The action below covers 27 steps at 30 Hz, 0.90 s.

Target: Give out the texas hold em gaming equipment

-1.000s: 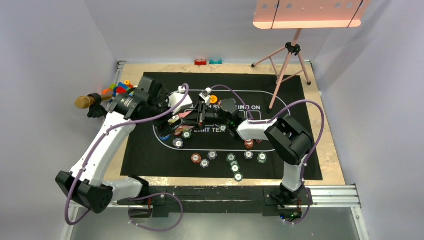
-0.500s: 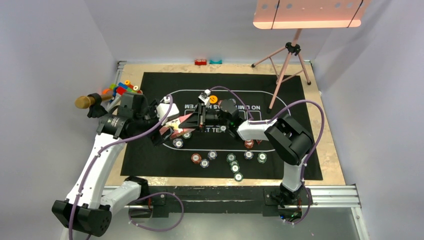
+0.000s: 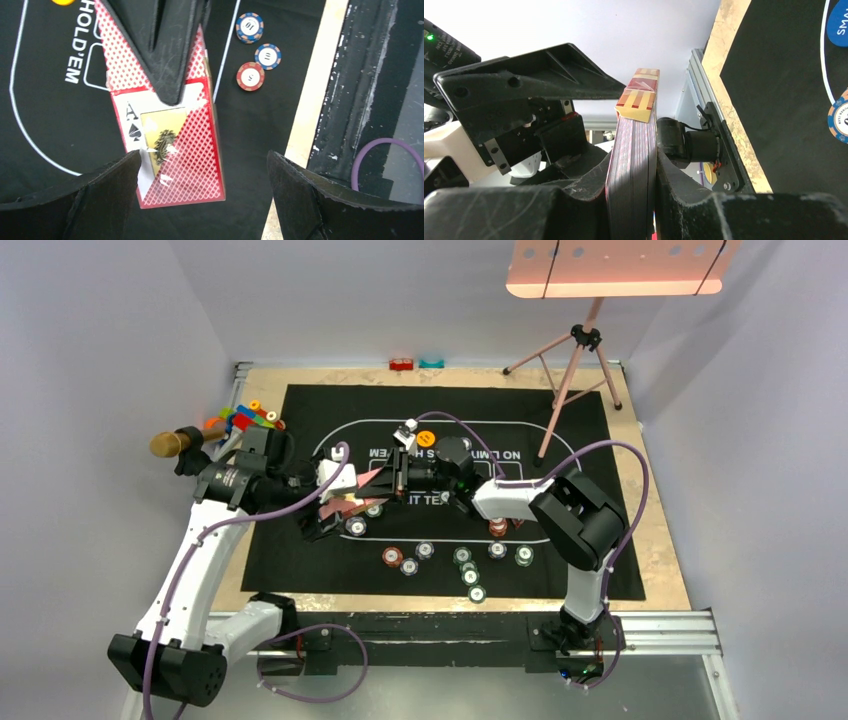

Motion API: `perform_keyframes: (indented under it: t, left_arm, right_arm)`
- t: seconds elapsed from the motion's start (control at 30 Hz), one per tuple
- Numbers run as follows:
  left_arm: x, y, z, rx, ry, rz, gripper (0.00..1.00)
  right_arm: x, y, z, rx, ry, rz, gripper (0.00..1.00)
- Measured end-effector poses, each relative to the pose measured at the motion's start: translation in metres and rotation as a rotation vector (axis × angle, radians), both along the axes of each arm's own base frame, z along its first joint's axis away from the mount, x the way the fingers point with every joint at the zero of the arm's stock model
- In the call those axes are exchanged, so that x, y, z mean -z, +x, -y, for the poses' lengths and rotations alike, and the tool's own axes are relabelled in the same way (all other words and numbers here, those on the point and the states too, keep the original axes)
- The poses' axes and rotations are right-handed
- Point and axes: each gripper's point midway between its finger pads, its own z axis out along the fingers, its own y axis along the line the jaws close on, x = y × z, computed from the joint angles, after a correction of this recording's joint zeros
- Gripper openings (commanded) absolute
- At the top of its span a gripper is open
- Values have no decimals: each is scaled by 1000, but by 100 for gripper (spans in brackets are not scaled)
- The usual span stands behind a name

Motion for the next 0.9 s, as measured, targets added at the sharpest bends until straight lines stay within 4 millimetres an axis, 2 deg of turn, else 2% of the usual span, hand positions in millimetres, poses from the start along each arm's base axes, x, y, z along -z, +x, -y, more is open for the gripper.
perform_keyframes:
  t: [0.3, 0.5, 0.73, 0.9]
  left_arm:
    - [1, -8, 11, 76, -46, -59, 100]
    - [1, -1, 13, 64, -53, -68, 100]
    - [-7, 7, 13, 48, -55, -30, 100]
    - [-2, 12, 10, 29, -34, -43, 100]
  right_arm:
    - [1, 0, -4, -4, -22, 0, 6]
    - [4, 1, -4, -3, -39, 4, 6]
    - [-6, 1, -5, -7, -38, 35, 5]
    - [-2, 2, -5, -9, -60, 44, 5]
